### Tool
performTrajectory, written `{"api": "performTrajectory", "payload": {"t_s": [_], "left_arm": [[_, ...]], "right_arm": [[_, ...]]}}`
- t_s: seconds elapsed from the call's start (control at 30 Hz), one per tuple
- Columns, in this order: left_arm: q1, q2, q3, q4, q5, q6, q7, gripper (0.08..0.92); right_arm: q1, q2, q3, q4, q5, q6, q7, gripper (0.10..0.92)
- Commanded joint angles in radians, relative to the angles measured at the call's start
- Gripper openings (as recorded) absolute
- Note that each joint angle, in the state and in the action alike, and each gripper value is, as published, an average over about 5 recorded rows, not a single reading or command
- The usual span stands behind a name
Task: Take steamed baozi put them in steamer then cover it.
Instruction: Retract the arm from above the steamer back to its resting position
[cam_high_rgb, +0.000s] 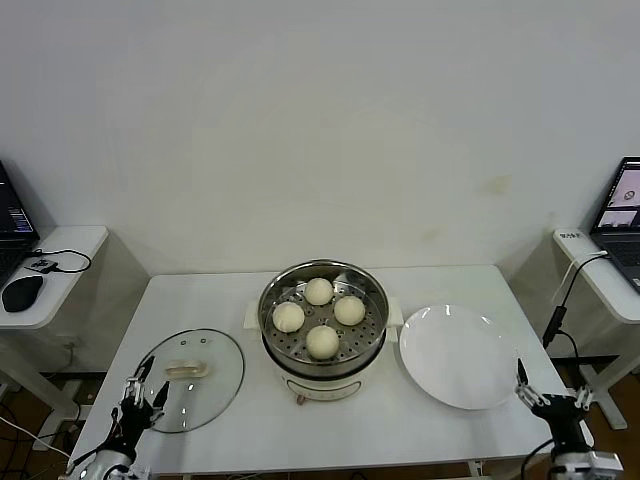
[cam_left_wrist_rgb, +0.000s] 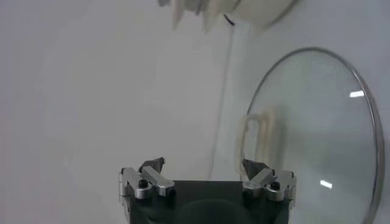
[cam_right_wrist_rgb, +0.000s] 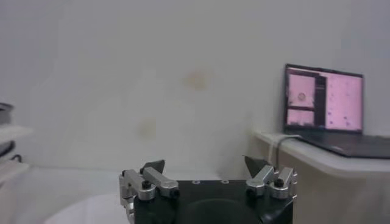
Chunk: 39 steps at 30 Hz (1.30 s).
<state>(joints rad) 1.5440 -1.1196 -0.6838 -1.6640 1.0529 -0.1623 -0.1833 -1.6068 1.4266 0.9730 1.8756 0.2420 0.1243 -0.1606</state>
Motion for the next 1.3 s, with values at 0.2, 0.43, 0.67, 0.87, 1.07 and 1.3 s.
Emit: {"api": "performTrajectory", "payload": {"t_s": [0.2, 0.43, 0.67, 0.87, 1.07, 1.3], "left_arm": [[-0.168, 0.016, 0.055, 0.102, 0.128, 0.012, 0.044, 0.823], [-0.214, 0.012, 0.080, 0.135, 0.136, 0.016, 0.055, 0.823], [-0.242, 0.005, 0.098, 0.168, 0.138, 0.020, 0.062, 0.823], [-0.256, -0.001, 0.104, 0.189, 0.134, 0.020, 0.057, 0.823], [-0.262, -0.003, 0.110, 0.211, 0.129, 0.022, 0.055, 0.774], [-0.275, -0.011, 0.108, 0.249, 0.130, 0.014, 0.025, 0.575]], "right_arm": [[-0.037, 0.046, 0.043, -0.009, -0.018, 0.010, -0.007, 0.823], [-0.037, 0.048, 0.038, -0.013, -0.022, 0.006, -0.012, 0.823], [-0.036, 0.049, 0.033, -0.016, -0.025, 0.007, -0.016, 0.823], [-0.035, 0.053, 0.023, -0.019, -0.032, 0.008, -0.018, 0.823], [-0.036, 0.053, 0.017, -0.020, -0.036, 0.009, -0.019, 0.823], [-0.035, 0.053, 0.004, -0.018, -0.037, 0.006, -0.021, 0.823]]}}
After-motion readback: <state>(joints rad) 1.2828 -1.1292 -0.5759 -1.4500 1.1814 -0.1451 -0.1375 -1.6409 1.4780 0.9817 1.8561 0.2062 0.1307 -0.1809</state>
